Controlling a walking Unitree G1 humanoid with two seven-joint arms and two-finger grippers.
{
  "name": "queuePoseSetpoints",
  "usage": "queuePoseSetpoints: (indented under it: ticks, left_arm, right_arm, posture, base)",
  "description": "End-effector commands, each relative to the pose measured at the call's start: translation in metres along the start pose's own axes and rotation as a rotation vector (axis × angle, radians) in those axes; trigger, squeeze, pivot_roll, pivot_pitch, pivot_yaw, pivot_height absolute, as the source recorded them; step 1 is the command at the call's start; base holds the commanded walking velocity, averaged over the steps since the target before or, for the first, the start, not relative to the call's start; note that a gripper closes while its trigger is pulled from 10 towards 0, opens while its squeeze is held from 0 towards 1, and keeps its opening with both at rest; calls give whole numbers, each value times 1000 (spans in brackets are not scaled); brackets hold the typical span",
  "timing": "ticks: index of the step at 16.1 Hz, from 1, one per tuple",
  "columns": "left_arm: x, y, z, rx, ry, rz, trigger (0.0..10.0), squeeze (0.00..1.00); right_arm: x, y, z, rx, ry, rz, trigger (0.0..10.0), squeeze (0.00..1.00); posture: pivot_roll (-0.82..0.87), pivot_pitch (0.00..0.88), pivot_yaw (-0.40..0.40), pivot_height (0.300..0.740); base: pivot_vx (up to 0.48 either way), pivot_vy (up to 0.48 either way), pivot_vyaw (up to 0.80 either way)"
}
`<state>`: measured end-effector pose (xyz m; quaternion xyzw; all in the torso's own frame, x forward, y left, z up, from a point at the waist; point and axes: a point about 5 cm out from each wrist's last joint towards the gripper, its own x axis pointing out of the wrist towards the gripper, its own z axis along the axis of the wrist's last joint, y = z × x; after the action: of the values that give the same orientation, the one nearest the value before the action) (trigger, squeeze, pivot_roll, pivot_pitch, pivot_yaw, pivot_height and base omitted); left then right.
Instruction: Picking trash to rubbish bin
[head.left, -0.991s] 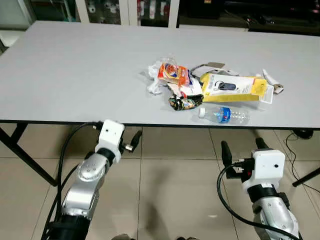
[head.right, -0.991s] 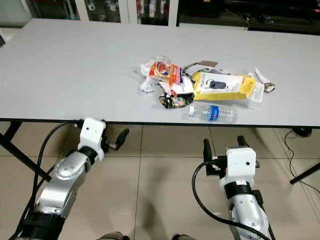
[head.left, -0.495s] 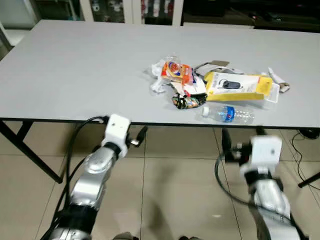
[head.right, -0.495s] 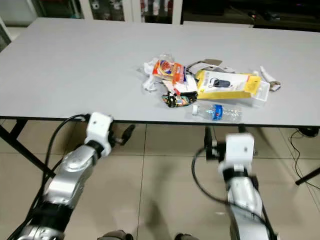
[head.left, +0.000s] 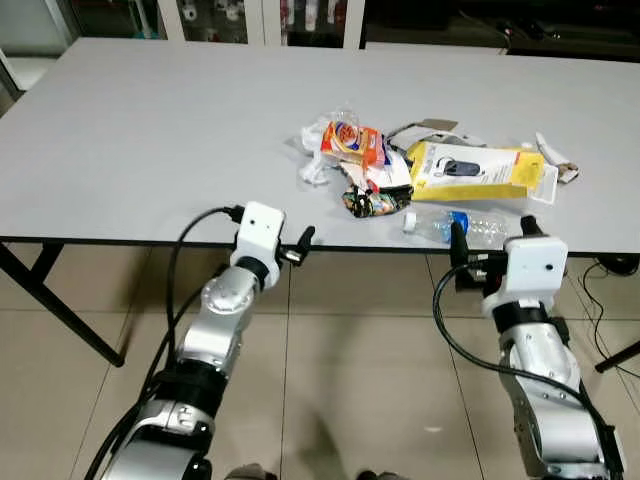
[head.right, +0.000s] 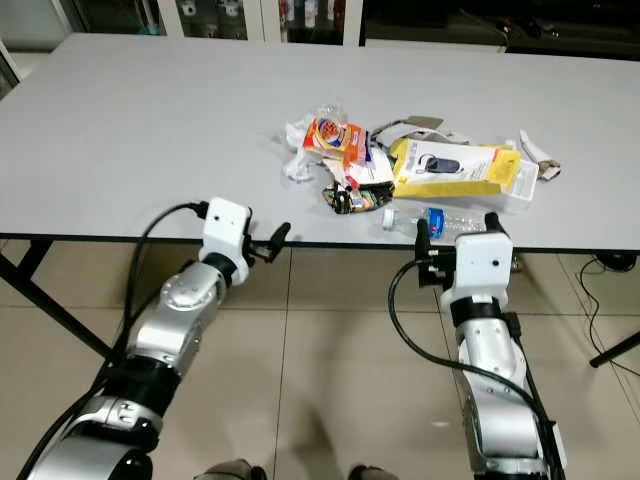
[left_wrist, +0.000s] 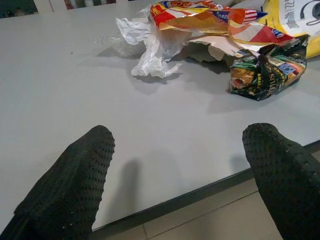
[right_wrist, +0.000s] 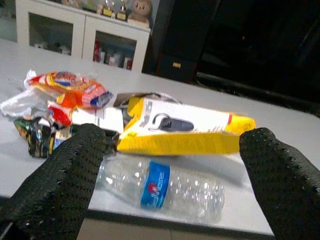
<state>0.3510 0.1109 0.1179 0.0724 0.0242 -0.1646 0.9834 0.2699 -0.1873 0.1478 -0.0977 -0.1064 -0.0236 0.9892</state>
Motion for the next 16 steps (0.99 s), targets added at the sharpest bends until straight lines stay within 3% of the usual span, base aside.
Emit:
queuePoseSetpoints:
  ticks: [1, 5, 6, 9, 14, 16]
  left_arm:
    - [5, -3, 4, 10, -16, 2, 10000, 0]
    - [10, 9, 5, 41, 27, -16, 10000, 0]
    - [8, 13, 1, 106, 35, -54, 10000, 0]
    - [-3, 11, -10, 97, 63, -54, 10000, 0]
    - [-6, -2, -18, 73, 63, -71, 10000, 0]
    - [-17, 0, -32, 55, 119, -72, 10000, 0]
  right_arm:
    - [0, -12, -3, 0, 7, -29, 10000, 0]
    - [8, -7, -6, 19, 26, 9, 10000, 0]
    - [12, -3, -7, 6, 36, 40, 10000, 0]
    - [15, -2, -8, -36, 34, 89, 10000, 0]
    - [13, -3, -13, 15, 13, -52, 10000, 0]
    - [10, -9, -14, 16, 7, -116, 10000, 0]
  posture:
    - [129, 102, -12, 740]
    - [156, 119, -49, 740]
    - [170, 118, -60, 740]
    - [204, 139, -64, 740]
    - [177, 91, -12, 740]
    - [163, 91, -14, 740]
  base:
    - [0, 0, 0]
    - [0, 0, 0]
    - [0, 0, 0]
    - [0, 0, 0]
    - [0, 0, 0]
    - [0, 0, 0]
